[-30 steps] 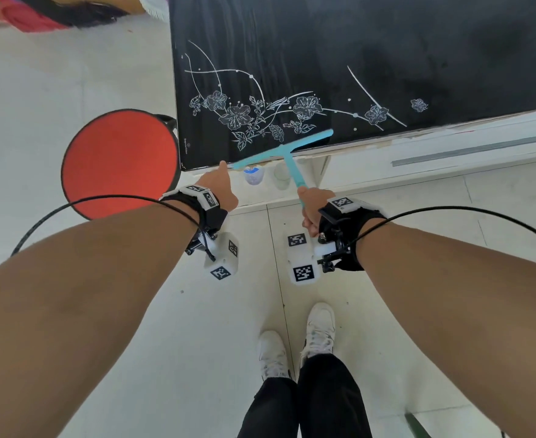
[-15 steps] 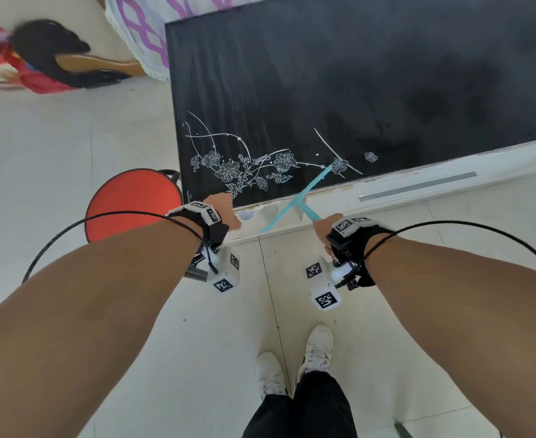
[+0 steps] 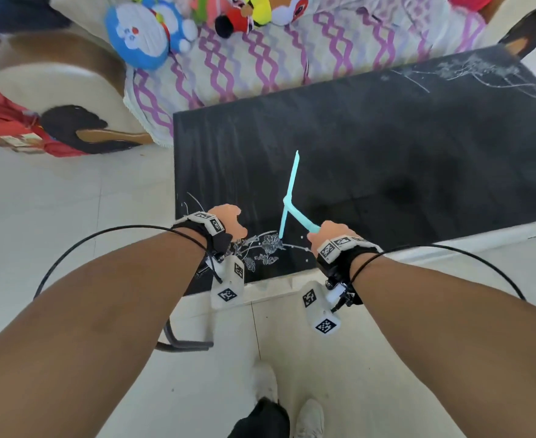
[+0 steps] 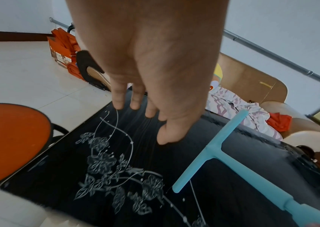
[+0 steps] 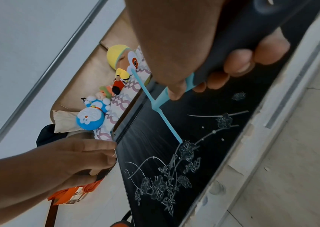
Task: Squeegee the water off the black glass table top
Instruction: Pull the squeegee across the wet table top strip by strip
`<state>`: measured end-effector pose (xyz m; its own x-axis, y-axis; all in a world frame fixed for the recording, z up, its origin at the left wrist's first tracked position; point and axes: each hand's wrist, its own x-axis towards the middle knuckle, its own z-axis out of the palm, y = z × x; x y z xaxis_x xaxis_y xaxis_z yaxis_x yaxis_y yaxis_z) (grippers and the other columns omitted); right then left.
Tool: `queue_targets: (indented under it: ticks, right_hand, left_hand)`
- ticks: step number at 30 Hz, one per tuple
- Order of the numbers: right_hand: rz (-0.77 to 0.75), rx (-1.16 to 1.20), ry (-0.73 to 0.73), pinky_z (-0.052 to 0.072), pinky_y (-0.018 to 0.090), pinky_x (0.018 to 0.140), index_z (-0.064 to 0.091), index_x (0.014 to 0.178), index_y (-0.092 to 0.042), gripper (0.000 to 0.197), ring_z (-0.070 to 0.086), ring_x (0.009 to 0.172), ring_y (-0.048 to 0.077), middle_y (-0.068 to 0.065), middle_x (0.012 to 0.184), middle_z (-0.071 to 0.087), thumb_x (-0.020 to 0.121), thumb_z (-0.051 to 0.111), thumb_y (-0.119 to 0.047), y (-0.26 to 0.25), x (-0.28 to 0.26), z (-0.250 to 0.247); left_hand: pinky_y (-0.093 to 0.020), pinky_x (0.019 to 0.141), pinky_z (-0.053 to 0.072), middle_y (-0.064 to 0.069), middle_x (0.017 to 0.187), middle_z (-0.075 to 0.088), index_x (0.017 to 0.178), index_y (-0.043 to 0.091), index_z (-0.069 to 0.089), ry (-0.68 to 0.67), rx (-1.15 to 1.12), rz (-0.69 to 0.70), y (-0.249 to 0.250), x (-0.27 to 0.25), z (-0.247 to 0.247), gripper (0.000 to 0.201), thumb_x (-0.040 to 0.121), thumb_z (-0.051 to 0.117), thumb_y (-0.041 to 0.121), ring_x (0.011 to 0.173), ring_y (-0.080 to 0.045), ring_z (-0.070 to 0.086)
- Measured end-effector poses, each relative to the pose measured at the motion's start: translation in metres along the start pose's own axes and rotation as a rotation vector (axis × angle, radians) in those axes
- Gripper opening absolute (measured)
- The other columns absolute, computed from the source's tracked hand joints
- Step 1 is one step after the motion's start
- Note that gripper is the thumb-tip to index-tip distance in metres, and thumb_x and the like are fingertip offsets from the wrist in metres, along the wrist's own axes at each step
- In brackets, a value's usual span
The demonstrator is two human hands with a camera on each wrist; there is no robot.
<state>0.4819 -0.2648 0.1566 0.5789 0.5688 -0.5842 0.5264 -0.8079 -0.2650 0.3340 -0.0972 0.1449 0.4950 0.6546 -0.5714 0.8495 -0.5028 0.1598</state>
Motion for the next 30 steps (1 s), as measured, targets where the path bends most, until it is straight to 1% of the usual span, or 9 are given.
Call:
queue_targets:
  ticks: [2, 4, 8, 11, 15, 19, 26, 28, 30]
  right_hand:
    - [0.017, -0.027, 0.033, 0.043, 0.033, 0.071, 0.052, 0.092, -0.015, 0.020, 0.055, 0.078, 0.026, 0.001, 0.077, 0.053, 0.097, 0.049, -0.034, -0.014, 0.020, -0.018]
    - [0.007, -0.054, 0.075, 0.040, 0.034, 0.072, 0.048, 0.097, -0.016, 0.020, 0.053, 0.081, 0.026, 0.002, 0.087, 0.053, 0.098, 0.046, -0.036, -0.028, 0.041, -0.034]
    - [-0.001, -0.084, 0.111, 0.041, 0.036, 0.072, 0.045, 0.107, -0.012, 0.021, 0.062, 0.098, 0.029, 0.007, 0.105, 0.061, 0.097, 0.048, -0.030, -0.057, 0.101, -0.054]
    - [-0.004, -0.066, 0.132, 0.041, 0.037, 0.070, 0.041, 0.106, -0.012, 0.018, 0.062, 0.098, 0.030, 0.007, 0.101, 0.060, 0.097, 0.049, -0.025, -0.078, 0.154, -0.060]
    - [-0.026, -0.034, 0.152, 0.041, 0.037, 0.067, 0.034, 0.101, -0.014, 0.016, 0.058, 0.085, 0.029, 0.005, 0.091, 0.053, 0.100, 0.043, -0.026, -0.103, 0.223, -0.060]
    - [-0.064, 0.024, 0.202, 0.038, 0.035, 0.065, 0.040, 0.110, -0.011, 0.023, 0.051, 0.077, 0.028, 0.004, 0.091, 0.050, 0.102, 0.039, -0.033, -0.116, 0.282, -0.055]
    - [-0.122, 0.227, 0.223, 0.035, 0.034, 0.066, 0.047, 0.115, -0.008, 0.030, 0.050, 0.078, 0.026, 0.003, 0.097, 0.052, 0.103, 0.038, -0.034, -0.136, 0.396, -0.022]
    - [-0.158, 0.274, 0.214, 0.033, 0.034, 0.066, 0.046, 0.116, -0.007, 0.030, 0.049, 0.078, 0.026, 0.003, 0.097, 0.052, 0.103, 0.038, -0.033, -0.139, 0.422, -0.009]
    - [-0.201, 0.324, 0.204, 0.032, 0.033, 0.066, 0.045, 0.120, -0.008, 0.029, 0.049, 0.078, 0.027, 0.003, 0.094, 0.052, 0.103, 0.036, -0.031, -0.145, 0.447, 0.002]
  left_hand:
    - [-0.034, 0.111, 0.034, -0.007, 0.153, 0.035, 0.147, 0.012, 0.036, 0.016, -0.013, 0.003, 0.002, 0.023, -0.019, 0.066, 0.088, 0.059, 0.028, 0.138, -0.028, 0.037]
    - [-0.034, 0.110, 0.035, -0.008, 0.152, 0.037, 0.147, 0.012, 0.036, 0.032, -0.036, 0.009, 0.004, 0.049, -0.037, 0.064, 0.089, 0.059, 0.027, 0.137, -0.028, 0.038]
    - [-0.034, 0.110, 0.034, -0.008, 0.152, 0.037, 0.148, 0.012, 0.033, 0.050, -0.053, 0.024, 0.004, 0.110, -0.069, 0.064, 0.091, 0.058, 0.027, 0.137, -0.028, 0.038]
    - [-0.034, 0.109, 0.034, -0.008, 0.151, 0.038, 0.148, 0.013, 0.033, 0.058, -0.080, 0.027, 0.000, 0.158, -0.085, 0.063, 0.091, 0.057, 0.025, 0.137, -0.028, 0.039]
    - [-0.032, 0.103, 0.039, -0.007, 0.139, 0.052, 0.145, 0.015, 0.038, 0.088, -0.141, 0.026, -0.010, 0.221, -0.096, 0.059, 0.090, 0.057, 0.023, 0.126, -0.026, 0.050]
    - [-0.033, 0.101, 0.039, -0.007, 0.135, 0.054, 0.143, 0.017, 0.040, 0.113, -0.152, -0.001, -0.018, 0.278, -0.096, 0.054, 0.090, 0.052, 0.020, 0.125, -0.027, 0.050]
    - [-0.038, 0.099, 0.045, -0.009, 0.131, 0.056, 0.143, 0.019, 0.038, 0.116, -0.177, -0.108, -0.036, 0.376, -0.065, 0.055, 0.089, 0.051, 0.020, 0.120, -0.030, 0.053]
    - [-0.041, 0.095, 0.048, -0.010, 0.127, 0.056, 0.142, 0.020, 0.039, 0.120, -0.169, -0.123, -0.037, 0.404, -0.056, 0.054, 0.089, 0.052, 0.017, 0.116, -0.032, 0.054]
    - [-0.043, 0.092, 0.049, -0.010, 0.131, 0.052, 0.140, 0.021, 0.042, 0.147, -0.161, -0.142, -0.039, 0.430, -0.048, 0.055, 0.088, 0.053, 0.008, 0.116, -0.034, 0.052]
